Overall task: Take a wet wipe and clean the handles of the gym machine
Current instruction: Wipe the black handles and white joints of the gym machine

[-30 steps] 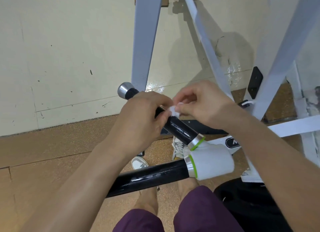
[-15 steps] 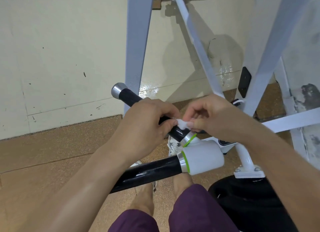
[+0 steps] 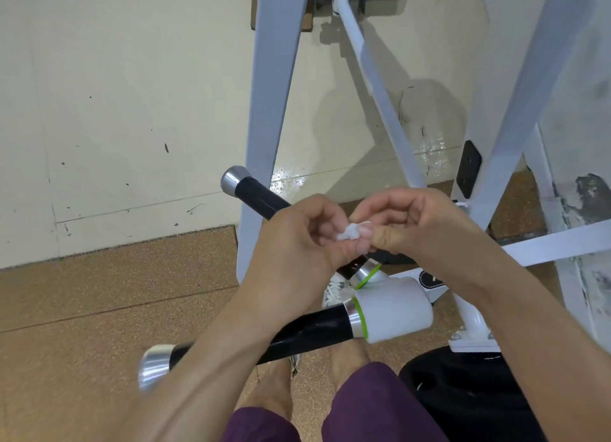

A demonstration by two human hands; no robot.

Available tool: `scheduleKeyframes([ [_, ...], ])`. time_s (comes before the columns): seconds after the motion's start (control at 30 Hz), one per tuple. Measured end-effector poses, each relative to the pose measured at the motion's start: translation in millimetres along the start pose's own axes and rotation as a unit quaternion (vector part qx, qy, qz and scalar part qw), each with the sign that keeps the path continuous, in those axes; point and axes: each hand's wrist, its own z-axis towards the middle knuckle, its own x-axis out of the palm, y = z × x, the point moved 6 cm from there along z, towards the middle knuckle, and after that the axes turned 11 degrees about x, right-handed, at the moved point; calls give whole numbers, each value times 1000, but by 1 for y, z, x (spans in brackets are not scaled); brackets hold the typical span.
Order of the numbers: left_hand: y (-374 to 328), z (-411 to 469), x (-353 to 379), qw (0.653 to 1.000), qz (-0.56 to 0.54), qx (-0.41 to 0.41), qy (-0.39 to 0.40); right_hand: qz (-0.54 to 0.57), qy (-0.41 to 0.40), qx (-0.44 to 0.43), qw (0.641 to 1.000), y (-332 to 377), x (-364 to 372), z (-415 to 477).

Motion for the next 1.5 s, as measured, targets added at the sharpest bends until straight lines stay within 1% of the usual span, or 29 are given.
scheduleKeyframes([
  [0.03,5,-3,-2,1000,-5,-21,-19,-3,-5,7,1000,-2,3,2],
  [0.1,10,-11,-4,996,84,-26,-34,-52,-35,5,998,-7,4,4],
  [0.17,3,-18,1,985,174,0,-6,-86,-47,15,995,-14,5,0],
  [0.2,-1,-20,6,981,195,11,18,-92,-48,17,994,-16,5,-3],
  [0.3,-10,-22,16,975,202,25,85,-104,-51,30,993,-24,2,-12],
  [0.33,-13,-19,17,975,201,34,86,-96,-51,32,994,-26,0,-14],
  [0.43,-24,-6,19,973,214,68,46,-45,-62,37,996,-29,-3,-20],
  [0.5,-28,0,29,956,273,86,72,-34,-67,38,996,-29,-6,-22],
  [0.57,-28,-2,33,940,314,95,98,-56,-50,36,997,-29,-4,-24],
  [0.67,-21,-16,20,946,304,79,85,-112,-32,11,993,-22,0,-28],
  [0.73,-19,-23,17,946,301,84,82,-153,-42,-22,987,-14,2,-27],
  [0.8,-18,-25,15,953,281,83,72,-174,-50,-35,983,-7,8,-24],
  [0.83,-19,-25,15,955,275,86,69,-198,-58,-40,978,-5,10,-24],
  [0.9,-21,-25,16,951,284,97,79,-271,-88,-68,956,-3,11,-27],
  [0.97,-18,-25,15,944,302,92,91,-305,-103,-85,943,-4,9,-34],
  [1.07,-9,-26,11,943,312,63,95,-314,-86,-58,944,-4,9,-36],
  [1.13,-5,-26,9,940,324,43,98,-295,-73,-34,952,-3,9,-33],
  [1.2,1,-26,0,951,299,13,81,-254,-67,-26,964,-1,9,-30],
  [1.23,7,-27,-8,965,253,-18,63,-237,-60,-27,969,0,9,-29],
  [1.3,17,-30,-28,990,102,-92,8,-217,-40,-35,975,3,11,-29],
  [1.33,21,-32,-40,991,31,-125,-29,-216,-32,-42,975,6,13,-28],
  [1.4,31,-34,-63,979,-56,-168,-103,-214,-23,-53,975,14,18,-25],
  [1.5,53,-27,-95,951,-106,-197,-214,-220,-26,-47,974,26,25,-12],
])
